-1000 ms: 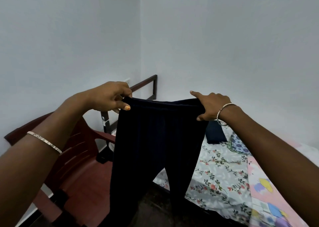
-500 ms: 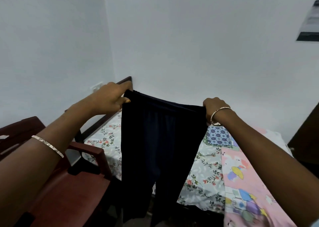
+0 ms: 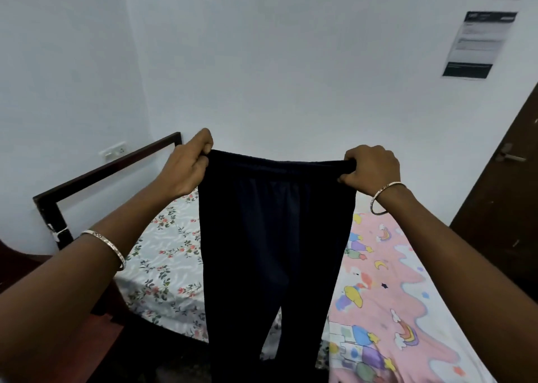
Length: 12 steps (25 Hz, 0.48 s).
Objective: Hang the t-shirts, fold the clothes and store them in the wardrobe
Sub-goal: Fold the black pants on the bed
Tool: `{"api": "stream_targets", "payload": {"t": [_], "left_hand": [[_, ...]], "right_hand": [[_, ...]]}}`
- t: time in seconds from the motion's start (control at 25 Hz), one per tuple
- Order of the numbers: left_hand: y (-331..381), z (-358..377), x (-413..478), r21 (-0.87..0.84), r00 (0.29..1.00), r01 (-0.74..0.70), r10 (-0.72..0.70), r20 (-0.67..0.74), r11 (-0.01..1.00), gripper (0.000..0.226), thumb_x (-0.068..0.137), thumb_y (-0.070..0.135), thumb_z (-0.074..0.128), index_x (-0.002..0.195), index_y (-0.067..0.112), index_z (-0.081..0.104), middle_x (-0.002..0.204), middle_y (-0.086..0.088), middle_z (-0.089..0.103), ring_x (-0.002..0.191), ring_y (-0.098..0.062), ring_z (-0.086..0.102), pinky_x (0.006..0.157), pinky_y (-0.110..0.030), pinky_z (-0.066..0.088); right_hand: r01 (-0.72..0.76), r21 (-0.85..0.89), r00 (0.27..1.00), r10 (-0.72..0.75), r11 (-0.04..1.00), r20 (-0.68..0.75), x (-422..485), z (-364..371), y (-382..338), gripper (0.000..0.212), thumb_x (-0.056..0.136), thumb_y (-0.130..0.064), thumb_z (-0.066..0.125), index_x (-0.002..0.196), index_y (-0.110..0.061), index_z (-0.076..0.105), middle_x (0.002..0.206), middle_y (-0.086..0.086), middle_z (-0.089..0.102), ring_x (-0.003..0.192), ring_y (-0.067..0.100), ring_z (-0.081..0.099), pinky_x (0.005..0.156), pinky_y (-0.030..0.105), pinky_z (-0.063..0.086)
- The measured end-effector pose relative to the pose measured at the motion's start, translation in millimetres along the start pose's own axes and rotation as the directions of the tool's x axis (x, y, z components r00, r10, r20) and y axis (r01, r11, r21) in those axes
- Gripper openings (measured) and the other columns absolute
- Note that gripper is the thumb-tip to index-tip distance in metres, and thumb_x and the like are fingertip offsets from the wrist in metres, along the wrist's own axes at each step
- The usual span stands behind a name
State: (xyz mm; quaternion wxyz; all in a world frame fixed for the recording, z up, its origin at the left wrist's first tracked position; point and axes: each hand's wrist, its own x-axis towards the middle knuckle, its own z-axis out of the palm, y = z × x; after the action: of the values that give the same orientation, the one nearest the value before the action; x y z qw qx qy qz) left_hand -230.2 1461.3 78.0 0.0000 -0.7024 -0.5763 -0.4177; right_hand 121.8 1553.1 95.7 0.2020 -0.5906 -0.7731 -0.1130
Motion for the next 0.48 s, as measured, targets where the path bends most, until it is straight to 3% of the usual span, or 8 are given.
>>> {"api": "stream_targets", "payload": {"t": [0.12, 0.24, 0.32, 0.4, 0.48], "left_hand": [[12, 35, 14, -0.18, 0.992, 0.118, -0.125, -0.03, 0.977, 0.035, 0.086, -0.011, 0.028, 0.107, 0.017, 0.036, 0.064, -0.014, 0.036, 0.051, -0.022, 0.033, 0.049, -0.032, 0.028], [25, 68, 26, -0.336, 0.944, 0.291, -0.325, -0.051, 0.896, 0.036, 0.091, -0.004, 0.024, 0.11, 0.021, 0.042, 0.068, -0.006, 0.047, 0.05, -0.018, 0.036, 0.046, -0.028, 0.03], [32, 85, 36, -0.387, 0.911, 0.35, -0.407, -0.073, 0.853, 0.037, 0.09, -0.001, 0.024, 0.103, 0.021, 0.05, 0.077, -0.004, 0.057, 0.059, -0.018, 0.047, 0.053, -0.031, 0.038], [38, 92, 46, -0.466, 0.897, 0.373, -0.441, -0.042, 0.802, 0.037, 0.083, -0.001, 0.028, 0.092, 0.019, 0.057, 0.081, -0.004, 0.061, 0.069, -0.019, 0.053, 0.061, -0.034, 0.044], [38, 96, 55, -0.651, 0.884, 0.404, -0.458, 0.096, 0.643, 0.029, 0.07, 0.003, 0.036, 0.082, 0.017, 0.059, 0.075, -0.002, 0.059, 0.069, -0.017, 0.054, 0.061, -0.031, 0.046]], "right_hand": [[0.008, 0.068, 0.998, -0.013, 0.998, 0.067, 9, 2, 34, 0.028, 0.067, -0.046, 0.079, 0.077, -0.024, 0.066, 0.092, 0.002, 0.046, 0.098, 0.025, 0.048, 0.075, 0.036, 0.035], [-0.086, 0.411, 0.992, 0.04, 0.907, 0.12, 14, 10, 64, 0.028, 0.065, -0.037, 0.076, 0.062, -0.017, 0.057, 0.068, 0.0, 0.052, 0.073, 0.022, 0.052, 0.062, 0.03, 0.037], [-0.197, 0.656, 0.978, 0.097, 0.728, 0.186, 18, 14, 84, 0.018, 0.068, -0.016, 0.082, 0.069, -0.011, 0.064, 0.066, 0.003, 0.058, 0.068, 0.021, 0.055, 0.059, 0.027, 0.04], [-0.248, 0.809, 0.965, 0.062, 0.532, 0.255, 21, 18, 104, 0.017, 0.074, -0.006, 0.083, 0.085, -0.003, 0.07, 0.078, 0.007, 0.066, 0.074, 0.021, 0.063, 0.065, 0.027, 0.047], [-0.26, 0.9, 0.962, 0.01, 0.351, 0.274, 20, 20, 117, 0.024, 0.078, -0.006, 0.081, 0.1, -0.005, 0.072, 0.095, 0.009, 0.074, 0.086, 0.021, 0.071, 0.072, 0.028, 0.056]]}}
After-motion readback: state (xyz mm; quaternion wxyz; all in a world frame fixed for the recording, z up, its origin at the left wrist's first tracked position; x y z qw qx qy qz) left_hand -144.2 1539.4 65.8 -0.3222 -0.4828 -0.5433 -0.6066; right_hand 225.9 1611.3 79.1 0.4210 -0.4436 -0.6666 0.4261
